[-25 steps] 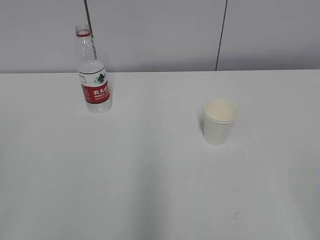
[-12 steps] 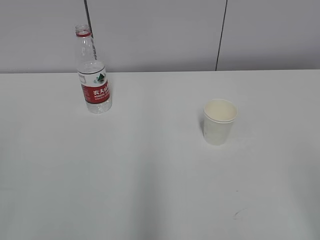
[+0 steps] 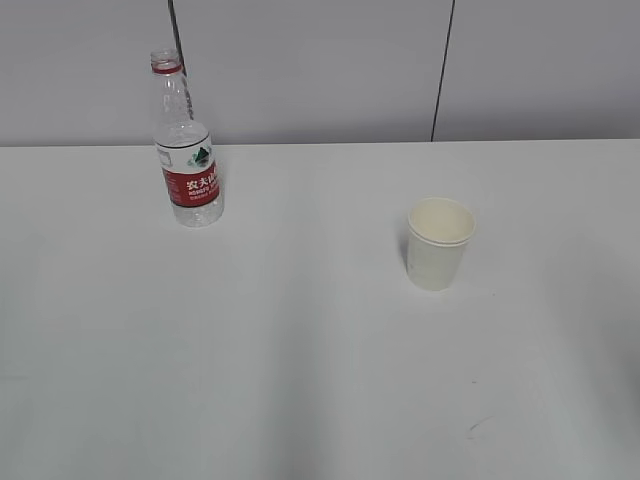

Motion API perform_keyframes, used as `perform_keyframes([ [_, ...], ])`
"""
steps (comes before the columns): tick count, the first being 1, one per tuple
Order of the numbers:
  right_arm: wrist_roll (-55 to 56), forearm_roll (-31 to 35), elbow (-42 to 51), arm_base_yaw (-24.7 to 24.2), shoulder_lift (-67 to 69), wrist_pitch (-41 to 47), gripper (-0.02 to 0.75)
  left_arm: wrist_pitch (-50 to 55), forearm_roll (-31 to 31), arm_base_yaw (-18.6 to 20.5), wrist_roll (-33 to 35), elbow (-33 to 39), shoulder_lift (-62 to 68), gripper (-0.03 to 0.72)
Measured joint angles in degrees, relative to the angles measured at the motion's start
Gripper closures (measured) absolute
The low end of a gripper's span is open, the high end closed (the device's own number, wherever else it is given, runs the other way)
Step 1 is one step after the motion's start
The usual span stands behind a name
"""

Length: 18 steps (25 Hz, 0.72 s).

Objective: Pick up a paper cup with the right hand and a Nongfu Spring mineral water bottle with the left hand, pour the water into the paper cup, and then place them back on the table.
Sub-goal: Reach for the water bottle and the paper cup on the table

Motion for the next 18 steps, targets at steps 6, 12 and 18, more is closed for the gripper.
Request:
perform_keyframes([
  [6,0.0,0.0,0.0,0.0,3.76,-14.79,0.151,0.0,0.0,0.0,0.0,0.0,0.0,0.449],
  [12,0.0,0.0,0.65,0.0,12.96,-27.29,0.152,0.0,0.0,0.0,0.0,0.0,0.0,0.449],
  [18,0.0,0.0,0.7,0.0,24.43,-38.55,0.152,0.0,0.0,0.0,0.0,0.0,0.0,0.449],
])
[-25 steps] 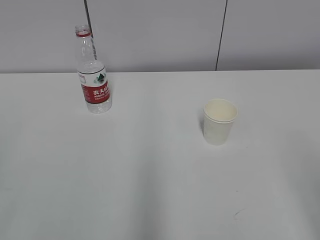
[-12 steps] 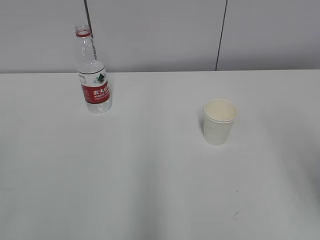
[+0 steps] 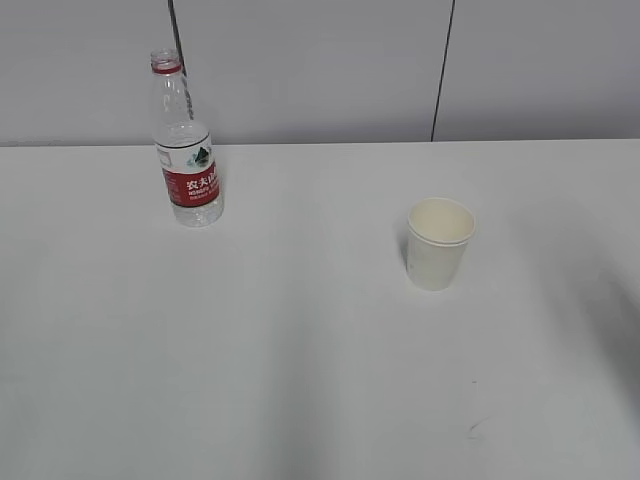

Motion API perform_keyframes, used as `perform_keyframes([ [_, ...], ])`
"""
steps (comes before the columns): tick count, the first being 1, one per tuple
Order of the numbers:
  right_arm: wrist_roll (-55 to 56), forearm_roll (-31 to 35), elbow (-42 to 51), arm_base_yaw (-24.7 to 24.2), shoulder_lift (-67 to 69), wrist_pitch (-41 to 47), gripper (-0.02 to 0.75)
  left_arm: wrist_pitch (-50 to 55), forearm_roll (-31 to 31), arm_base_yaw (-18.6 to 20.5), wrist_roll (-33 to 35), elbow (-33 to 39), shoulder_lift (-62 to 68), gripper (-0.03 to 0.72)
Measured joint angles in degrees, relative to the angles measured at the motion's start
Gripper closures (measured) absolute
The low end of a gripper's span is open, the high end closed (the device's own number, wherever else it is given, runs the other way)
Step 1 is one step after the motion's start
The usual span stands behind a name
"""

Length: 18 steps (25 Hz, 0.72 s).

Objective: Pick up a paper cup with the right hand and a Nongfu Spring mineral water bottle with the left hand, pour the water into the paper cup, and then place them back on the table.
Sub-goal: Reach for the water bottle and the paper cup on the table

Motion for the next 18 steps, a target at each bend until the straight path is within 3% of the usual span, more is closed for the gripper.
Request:
perform_keyframes([
  [10,0.0,0.0,2.84,0.0,17.45,-18.36,0.153,0.0,0.0,0.0,0.0,0.0,0.0,0.449],
  [18,2.09,-7.62,9.79,0.0,28.49,-34.45,0.153,0.0,0.0,0.0,0.0,0.0,0.0,0.449],
])
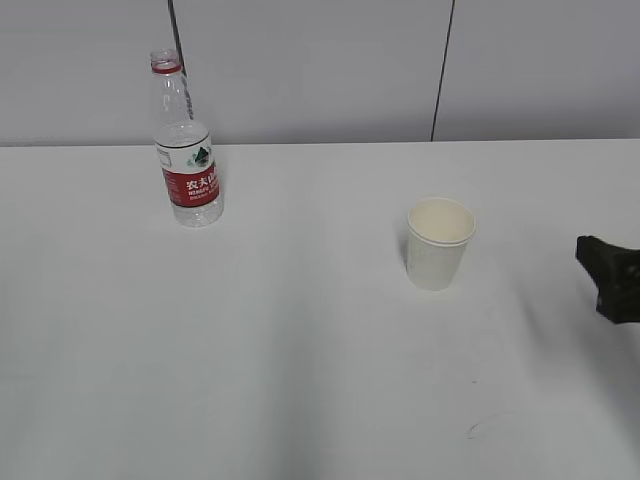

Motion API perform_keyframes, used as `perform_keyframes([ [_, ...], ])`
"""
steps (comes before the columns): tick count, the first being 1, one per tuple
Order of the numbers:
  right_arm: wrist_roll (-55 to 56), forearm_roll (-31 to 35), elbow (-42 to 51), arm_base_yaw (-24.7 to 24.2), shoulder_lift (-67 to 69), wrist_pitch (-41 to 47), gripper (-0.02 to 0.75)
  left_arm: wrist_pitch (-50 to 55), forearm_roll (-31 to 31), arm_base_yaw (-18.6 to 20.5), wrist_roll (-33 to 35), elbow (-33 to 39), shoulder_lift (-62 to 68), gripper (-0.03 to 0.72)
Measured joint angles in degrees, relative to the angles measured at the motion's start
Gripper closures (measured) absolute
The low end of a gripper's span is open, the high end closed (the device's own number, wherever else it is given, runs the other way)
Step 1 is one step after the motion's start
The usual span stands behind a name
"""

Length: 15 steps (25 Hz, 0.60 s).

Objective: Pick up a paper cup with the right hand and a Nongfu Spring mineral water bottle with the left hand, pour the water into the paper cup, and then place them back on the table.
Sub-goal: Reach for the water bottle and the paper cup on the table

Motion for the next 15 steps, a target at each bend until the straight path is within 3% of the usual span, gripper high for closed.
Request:
perform_keyframes([
  [9,3.76,-17.97,1.27,0.0,9.21,-12.79,0.153,0.0,0.0,0.0,0.0,0.0,0.0,0.449],
  [15,8.94,-23.84,-1.08,0.0,13.56,-13.43,0.141,0.0,0.0,0.0,0.0,0.0,0.0,0.449],
])
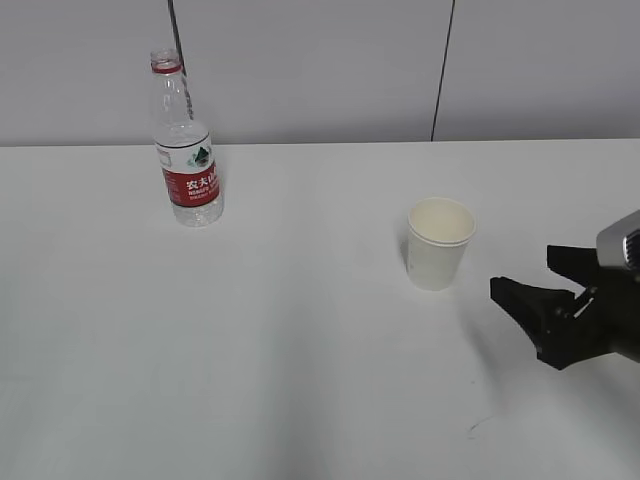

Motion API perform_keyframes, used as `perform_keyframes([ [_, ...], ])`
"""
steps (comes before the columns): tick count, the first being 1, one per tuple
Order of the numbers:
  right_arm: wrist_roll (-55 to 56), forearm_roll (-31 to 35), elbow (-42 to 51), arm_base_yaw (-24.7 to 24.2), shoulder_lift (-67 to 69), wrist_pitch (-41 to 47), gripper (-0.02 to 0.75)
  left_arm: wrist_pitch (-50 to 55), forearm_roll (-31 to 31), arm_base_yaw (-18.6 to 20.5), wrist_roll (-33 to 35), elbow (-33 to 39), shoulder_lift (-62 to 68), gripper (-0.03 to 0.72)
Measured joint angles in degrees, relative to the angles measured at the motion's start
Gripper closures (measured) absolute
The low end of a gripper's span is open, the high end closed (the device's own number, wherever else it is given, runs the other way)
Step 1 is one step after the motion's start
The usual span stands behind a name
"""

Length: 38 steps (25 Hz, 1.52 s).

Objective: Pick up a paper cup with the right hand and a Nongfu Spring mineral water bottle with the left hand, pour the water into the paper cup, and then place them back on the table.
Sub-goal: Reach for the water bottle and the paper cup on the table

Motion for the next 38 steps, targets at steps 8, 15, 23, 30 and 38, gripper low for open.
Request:
perform_keyframes([
  [8,2.26,-1.21,-1.53,0.96,5.47,-1.72,0.139,0.0,0.0,0.0,0.0,0.0,0.0,0.449],
  [15,2.26,-0.84,-1.99,0.96,10.78,-9.7,0.139,0.0,0.0,0.0,0.0,0.0,0.0,0.449],
  [23,0.37,-0.05,-5.48,0.96,16.59,-12.08,0.107,-0.05,0.0,0.0,0.0,0.0,0.0,0.449],
  [30,-0.07,0.82,-10.59,0.96,22.15,-12.83,0.102,-0.05,0.0,0.0,0.0,0.0,0.0,0.448],
  [38,-0.07,0.45,-15.45,0.96,28.13,-13.99,0.1,-0.05,0.0,0.0,0.0,0.0,0.0,0.41],
])
